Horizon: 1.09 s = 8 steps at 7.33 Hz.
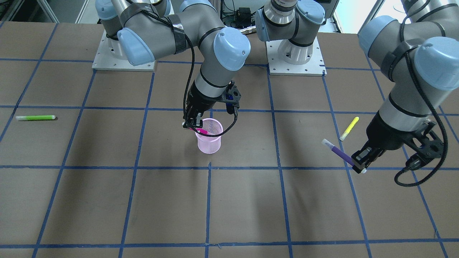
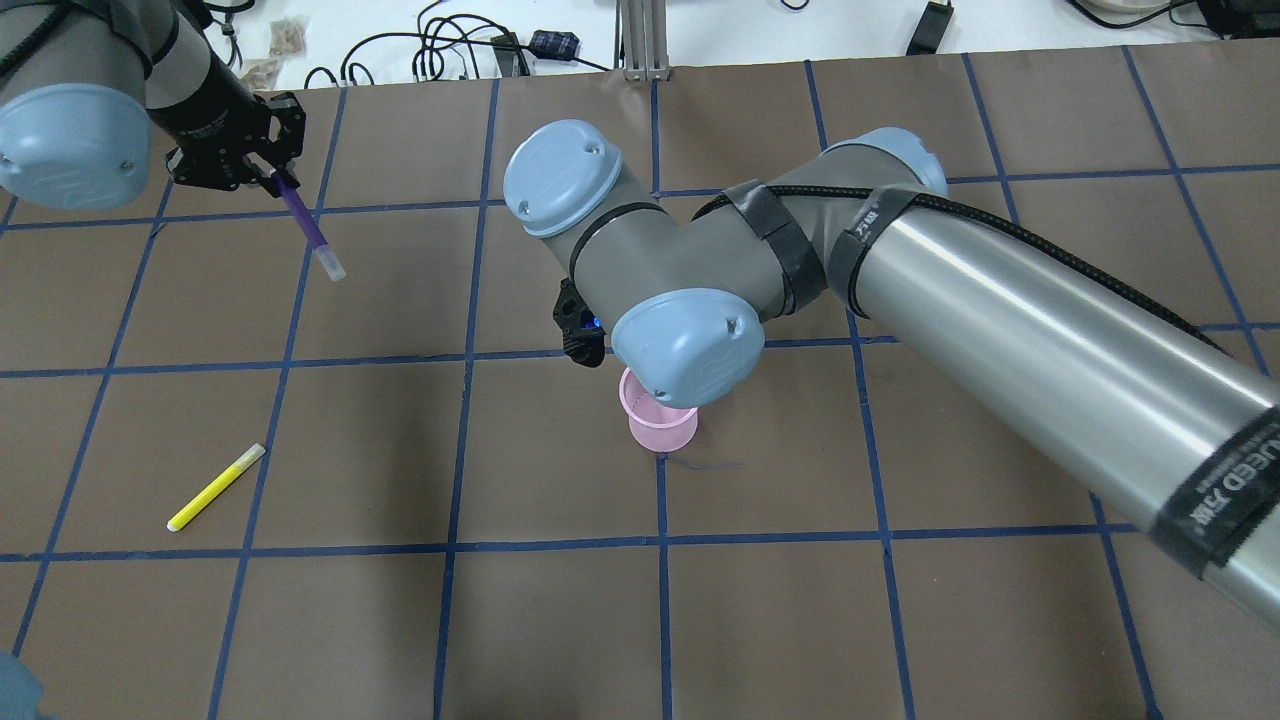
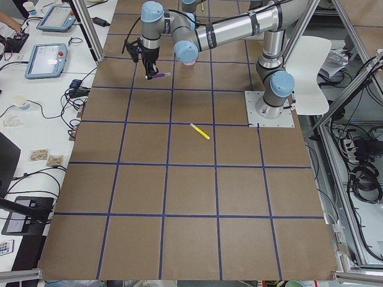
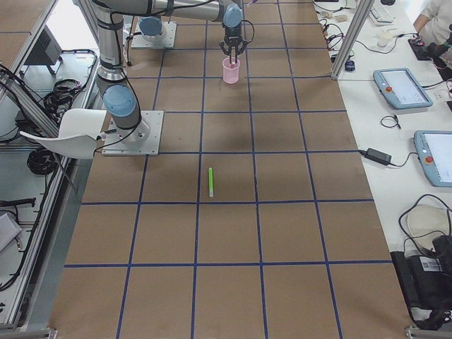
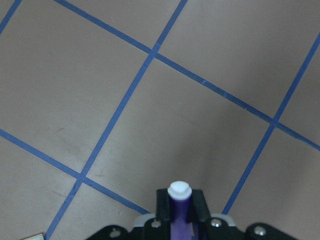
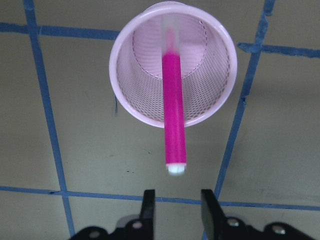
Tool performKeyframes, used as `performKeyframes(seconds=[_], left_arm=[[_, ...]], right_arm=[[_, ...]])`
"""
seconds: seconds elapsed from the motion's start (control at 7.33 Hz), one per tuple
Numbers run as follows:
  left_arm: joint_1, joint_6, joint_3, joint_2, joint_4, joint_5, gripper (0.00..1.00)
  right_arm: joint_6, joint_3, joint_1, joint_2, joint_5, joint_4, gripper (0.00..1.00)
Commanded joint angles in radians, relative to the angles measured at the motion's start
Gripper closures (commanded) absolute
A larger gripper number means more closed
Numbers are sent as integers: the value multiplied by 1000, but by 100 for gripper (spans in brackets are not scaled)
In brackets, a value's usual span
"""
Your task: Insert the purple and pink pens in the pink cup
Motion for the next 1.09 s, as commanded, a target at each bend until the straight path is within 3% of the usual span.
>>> performKeyframes(seconds=[0.0,0.27,0.41,0.82,0.95], left_arm=[[-43,-42,-12,9,27,1,100],[-116,-122,-82,41,171,15,100],[-173,-158,-115,44,218,76,100],[-308,-360,-127,38,226,110,100],[-366,-435,-127,33,225,118,100]], right_arm=[[-12,-4,-16,-13,0,1,0],[-47,-40,-103,-62,26,15,0],[-69,-62,-197,-114,108,47,0],[-70,-65,-471,-237,255,98,0],[7,-56,-537,-272,327,161,0]])
